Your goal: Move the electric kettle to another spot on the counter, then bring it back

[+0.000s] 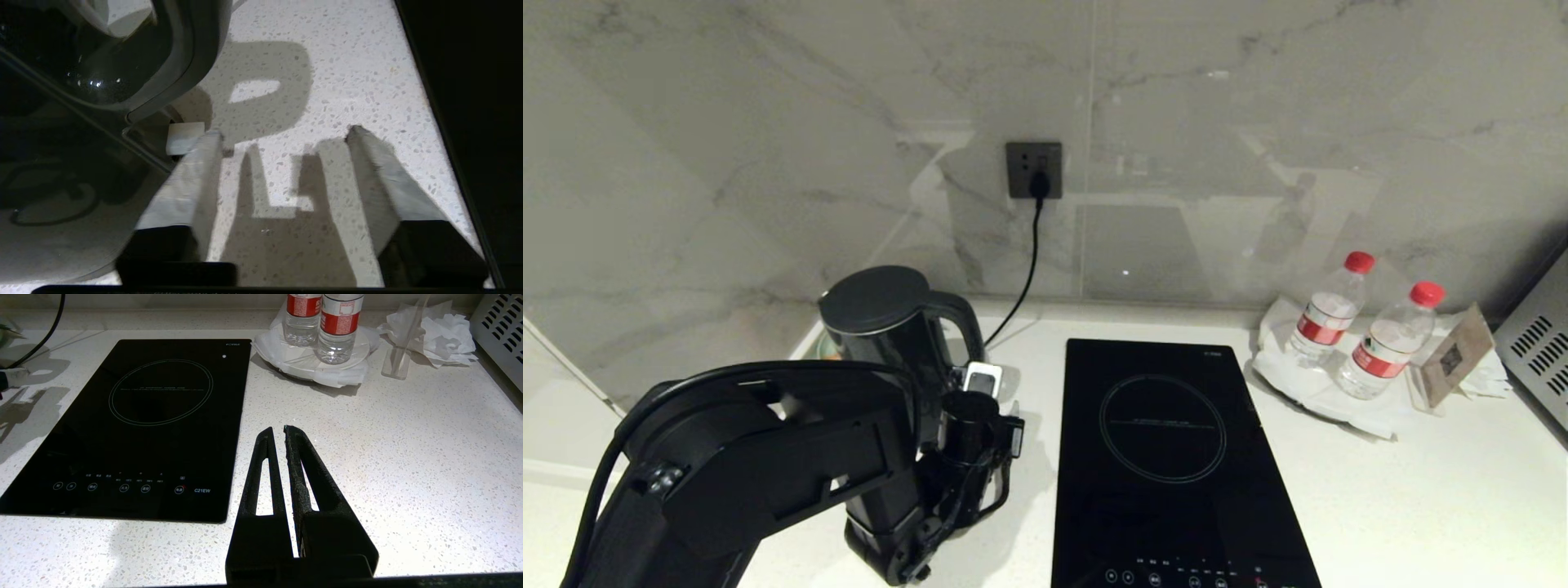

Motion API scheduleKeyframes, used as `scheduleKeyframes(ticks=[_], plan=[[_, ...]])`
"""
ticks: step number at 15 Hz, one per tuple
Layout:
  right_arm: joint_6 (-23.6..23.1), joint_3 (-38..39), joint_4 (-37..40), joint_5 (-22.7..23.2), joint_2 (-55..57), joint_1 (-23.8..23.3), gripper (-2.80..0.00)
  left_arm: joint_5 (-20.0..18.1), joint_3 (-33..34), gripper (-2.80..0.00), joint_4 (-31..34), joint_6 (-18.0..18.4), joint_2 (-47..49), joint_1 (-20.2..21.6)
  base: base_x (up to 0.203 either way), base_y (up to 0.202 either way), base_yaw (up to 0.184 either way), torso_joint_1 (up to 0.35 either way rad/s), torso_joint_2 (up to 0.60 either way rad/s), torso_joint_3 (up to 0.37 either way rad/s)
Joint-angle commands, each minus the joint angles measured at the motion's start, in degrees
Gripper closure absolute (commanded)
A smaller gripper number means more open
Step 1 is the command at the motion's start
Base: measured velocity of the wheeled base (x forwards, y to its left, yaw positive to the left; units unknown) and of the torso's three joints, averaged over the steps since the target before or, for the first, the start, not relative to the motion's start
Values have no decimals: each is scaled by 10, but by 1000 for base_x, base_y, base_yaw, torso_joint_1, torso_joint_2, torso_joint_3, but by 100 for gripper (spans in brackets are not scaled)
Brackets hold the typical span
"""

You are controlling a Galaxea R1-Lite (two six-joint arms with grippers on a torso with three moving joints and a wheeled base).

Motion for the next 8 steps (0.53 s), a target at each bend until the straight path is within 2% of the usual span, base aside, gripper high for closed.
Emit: scheduleKeyframes(ticks=[1, 8], plan=[[-1, 0, 0, 0, 1, 0, 0, 2, -4, -280, -4, 0, 5, 0, 0, 0, 0, 0, 0, 0], [0, 0, 1, 0, 0, 0, 0, 3, -30, -280, -3, 0, 29, 2, 0, 0, 0, 0, 0, 0]])
